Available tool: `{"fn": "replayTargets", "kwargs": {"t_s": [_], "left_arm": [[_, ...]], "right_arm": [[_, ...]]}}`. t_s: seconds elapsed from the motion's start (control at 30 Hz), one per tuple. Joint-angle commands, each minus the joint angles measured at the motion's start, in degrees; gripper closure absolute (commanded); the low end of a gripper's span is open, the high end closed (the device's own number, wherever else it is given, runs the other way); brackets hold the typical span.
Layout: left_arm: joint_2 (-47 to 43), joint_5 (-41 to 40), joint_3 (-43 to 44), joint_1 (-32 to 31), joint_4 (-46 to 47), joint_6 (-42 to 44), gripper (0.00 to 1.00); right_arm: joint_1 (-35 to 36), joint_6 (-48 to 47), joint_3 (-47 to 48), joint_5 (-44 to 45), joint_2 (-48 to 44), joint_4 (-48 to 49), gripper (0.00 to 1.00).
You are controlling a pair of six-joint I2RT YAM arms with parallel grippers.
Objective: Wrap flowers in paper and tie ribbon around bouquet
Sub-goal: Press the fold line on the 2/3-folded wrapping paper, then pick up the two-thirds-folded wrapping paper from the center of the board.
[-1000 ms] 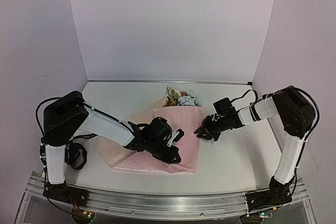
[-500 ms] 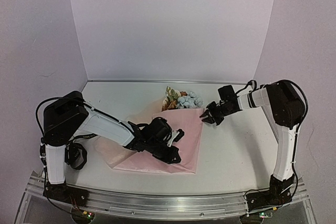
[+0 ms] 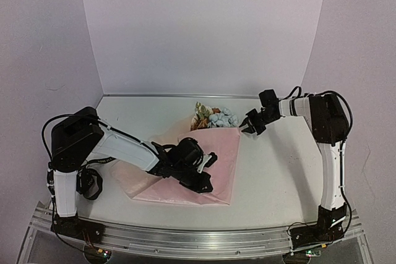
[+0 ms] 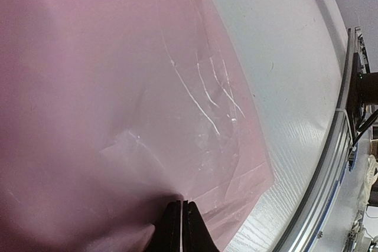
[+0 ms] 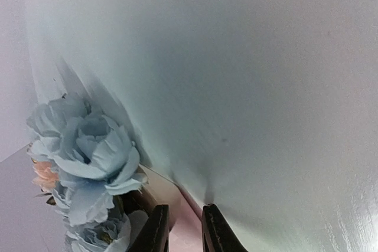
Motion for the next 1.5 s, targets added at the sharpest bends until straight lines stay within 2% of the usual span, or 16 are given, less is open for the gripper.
{"fn": "replayTargets", "kwargs": {"t_s": [0.0,0.13,0.23,0.43,0.63,0.9,1.2,1.33,1.47], "left_arm": [[0.9,-1.6,1.2,-0.3,-7.2,1.0,0.95],[-1.6,-3.5,3.7,-0.3,-8.8,0.3,0.92],[-5.3,-5.1,5.2,-0.3,-9.1,-1.1,0.87],[-13.5,-8.6,3.3,-0.3,-9.1,-5.7,0.82],[-22.1,-12.6,-4.6,0.1,-10.6,-14.4,0.80],[-38.9,-17.4,-23.8,1.3,-14.0,-31.5,0.79],[-56.8,-25.3,-36.8,1.8,-25.5,-48.8,0.75],[-59.7,-27.2,-39.7,1.9,-27.0,-51.6,0.70],[-57.7,-27.9,-40.9,1.9,-25.6,-52.8,0.65]], "right_arm": [[-0.9,-3.0,7.0,-1.1,0.3,-7.4,0.80],[-0.9,-6.8,8.7,-2.6,-5.3,-14.6,0.80],[-0.2,-8.9,5.4,-3.6,-11.1,-17.4,0.80],[6.2,-15.2,-9.8,-3.0,-25.8,-20.7,0.79],[16.9,-13.9,-24.7,0.2,-34.7,-13.7,0.81],[29.0,-12.1,-27.2,2.6,-30.7,-5.7,0.83],[34.8,-11.0,-24.0,3.7,-24.9,-2.3,0.84],[36.1,-11.2,-21.0,3.6,-21.7,-1.7,0.84],[37.0,-9.8,-18.1,3.1,-18.3,-0.4,0.84]]}}
